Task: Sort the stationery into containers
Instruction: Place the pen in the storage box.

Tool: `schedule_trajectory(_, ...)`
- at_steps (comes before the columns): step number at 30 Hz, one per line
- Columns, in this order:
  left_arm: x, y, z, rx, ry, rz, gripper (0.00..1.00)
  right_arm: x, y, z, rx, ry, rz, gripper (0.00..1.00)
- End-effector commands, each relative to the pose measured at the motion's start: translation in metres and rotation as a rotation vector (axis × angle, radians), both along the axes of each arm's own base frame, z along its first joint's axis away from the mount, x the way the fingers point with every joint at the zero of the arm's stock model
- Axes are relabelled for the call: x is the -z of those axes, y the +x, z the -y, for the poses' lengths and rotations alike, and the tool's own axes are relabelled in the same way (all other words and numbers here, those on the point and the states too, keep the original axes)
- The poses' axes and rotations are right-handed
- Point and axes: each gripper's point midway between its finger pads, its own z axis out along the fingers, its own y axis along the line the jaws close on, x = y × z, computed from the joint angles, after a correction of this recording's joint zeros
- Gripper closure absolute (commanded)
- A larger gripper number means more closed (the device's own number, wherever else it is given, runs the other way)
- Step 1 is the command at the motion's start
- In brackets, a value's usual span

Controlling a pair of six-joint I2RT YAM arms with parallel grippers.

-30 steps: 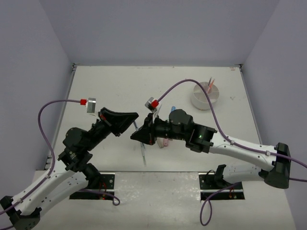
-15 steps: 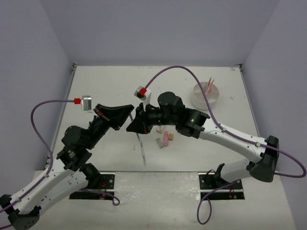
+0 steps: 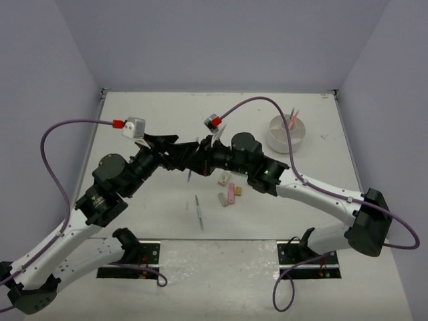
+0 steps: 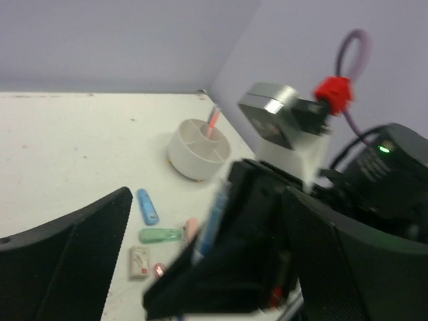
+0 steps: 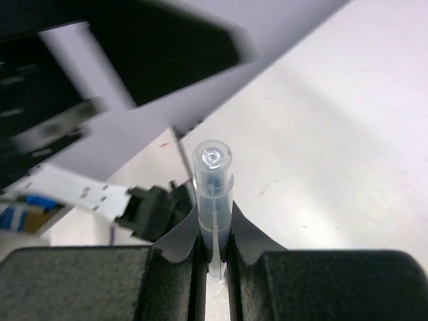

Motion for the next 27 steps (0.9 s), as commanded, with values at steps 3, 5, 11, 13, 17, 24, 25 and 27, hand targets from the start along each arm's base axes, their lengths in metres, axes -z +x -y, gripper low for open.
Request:
schedule_trajectory(3, -0.024, -0.006, -0.045, -0.198, 0.050, -0.093, 0.00, 0.050, 0.084, 0.083, 0.486, -0.167, 0.029, 1.00)
schedule_trajectory(5, -0.011, 0.002, -0.066, -0.322, 0.122, -0.147, 0.00, 0.048, 0.114, 0.136, 0.715, -0.206, 0.050, 1.00)
schedule_trajectory(11, 0.040, -0.003, -0.061, -0.264, 0.301, -0.202, 0.00, 0.025, 0.182, 0.302, 1.355, -0.312, 0.119, 1.00)
schedule_trajectory(13, 0.054, -0.009, -0.058, -0.225, 0.323, -0.211, 0.00, 0.029, 0.202, 0.352, 1.506, -0.369, 0.104, 1.00)
schedule_trajectory(17, 0.072, -0.017, -0.051, -0.155, 0.364, -0.225, 0.00, 0.033, 0.230, 0.400, 1.655, -0.401, 0.071, 1.00)
schedule_trajectory(24, 0.080, -0.029, -0.048, -0.067, 0.428, -0.198, 0.00, 0.038, 0.273, 0.419, 1.706, -0.436, 0.146, 1.00)
schedule_trajectory(25, 0.082, -0.029, -0.049, -0.064, 0.434, -0.194, 0.00, 0.040, 0.278, 0.420, 1.706, -0.434, 0.148, 1.00)
schedule_trajectory(27, 0.086, -0.030, -0.049, -0.062, 0.443, -0.192, 0.00, 0.050, 0.287, 0.420, 1.696, -0.433, 0.127, 1.00)
